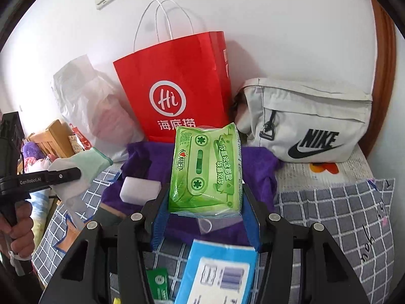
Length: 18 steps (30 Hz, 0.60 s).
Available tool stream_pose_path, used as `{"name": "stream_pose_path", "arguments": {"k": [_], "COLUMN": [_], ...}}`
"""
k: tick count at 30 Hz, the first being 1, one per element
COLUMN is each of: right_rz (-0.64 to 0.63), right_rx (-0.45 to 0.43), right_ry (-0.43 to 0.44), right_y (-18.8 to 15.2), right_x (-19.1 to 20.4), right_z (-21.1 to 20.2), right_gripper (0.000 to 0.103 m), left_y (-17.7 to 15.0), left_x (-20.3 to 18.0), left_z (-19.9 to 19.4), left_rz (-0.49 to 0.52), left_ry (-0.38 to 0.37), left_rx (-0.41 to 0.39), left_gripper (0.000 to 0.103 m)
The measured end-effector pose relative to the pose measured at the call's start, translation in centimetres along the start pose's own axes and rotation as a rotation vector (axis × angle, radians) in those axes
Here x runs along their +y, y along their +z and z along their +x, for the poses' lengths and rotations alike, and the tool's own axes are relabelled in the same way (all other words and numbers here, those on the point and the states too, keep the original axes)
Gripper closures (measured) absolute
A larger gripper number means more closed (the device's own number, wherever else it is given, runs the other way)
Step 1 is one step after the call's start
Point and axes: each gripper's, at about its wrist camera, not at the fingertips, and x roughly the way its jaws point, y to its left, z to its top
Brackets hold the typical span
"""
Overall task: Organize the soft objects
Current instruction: 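Carry the sock and green wipe packet toward the purple towel with both tools, then lower the sock and green packet onto the towel and open both tools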
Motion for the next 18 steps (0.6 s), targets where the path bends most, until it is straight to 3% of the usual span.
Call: {"name": "stream_pose_path", "arguments": {"k": [9, 18], "right_rz": [-0.032, -0.025], "right_rx": [0.007, 0.105], "right_ry": [-0.003, 0.021], "right_y": [2.5, 1.7], "right_x": [-0.6, -2.0], "right_z": [3.7, 8.0], "right_gripper": [0.051, 0.051], "left_y": [2.5, 4.0], "left_x": [-1.5, -1.7], "left_z": [3.6, 8.5], "left_rz": [0.02, 0.013], "left_ry": [-0.009, -0.023], "left_rx": [0.006, 0.044], "left_gripper": [0.086, 0.086]}}
